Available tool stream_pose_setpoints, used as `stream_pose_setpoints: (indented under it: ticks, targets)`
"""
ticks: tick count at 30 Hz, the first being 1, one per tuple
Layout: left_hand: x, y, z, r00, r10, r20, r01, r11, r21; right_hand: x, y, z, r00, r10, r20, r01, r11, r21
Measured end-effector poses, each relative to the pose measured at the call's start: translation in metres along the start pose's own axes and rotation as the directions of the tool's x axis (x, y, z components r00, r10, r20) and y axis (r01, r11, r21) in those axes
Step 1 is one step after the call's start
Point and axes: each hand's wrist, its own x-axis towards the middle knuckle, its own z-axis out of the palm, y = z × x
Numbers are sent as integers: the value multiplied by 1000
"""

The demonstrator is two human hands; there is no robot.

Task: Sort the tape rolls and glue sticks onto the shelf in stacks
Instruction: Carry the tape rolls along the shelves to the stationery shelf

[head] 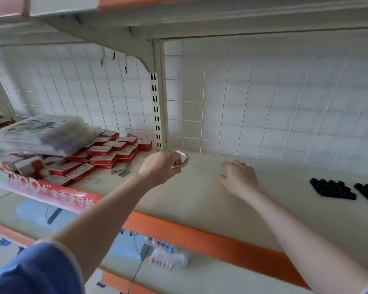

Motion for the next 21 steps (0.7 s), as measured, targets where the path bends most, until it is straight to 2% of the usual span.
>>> stream_pose_setpoints:
  ticks: [7, 13, 16, 19, 21]
  targets:
    - [39, -36, 21, 993, 88, 74, -84, 995, -55, 18, -15, 7, 992, 125, -6, -125, 992, -7]
    - [49, -61, 40, 992, 99, 80, -88, 988, -127, 22, -23, 12, 986, 168, -15, -168, 985, -38]
    - [50, -62, 43, 992, 126, 31, -119, 978, -171, 23, -21, 12, 981, 192, -21, -193, 980, -48]
    - [48, -59, 47, 979, 174, -106, -195, 952, -237, 24, -20, 12, 976, 215, -29, -217, 975, -54]
    - [48, -62, 52, 969, 205, -137, -235, 934, -269, 24, -19, 13, 975, 222, -32, -223, 973, -56]
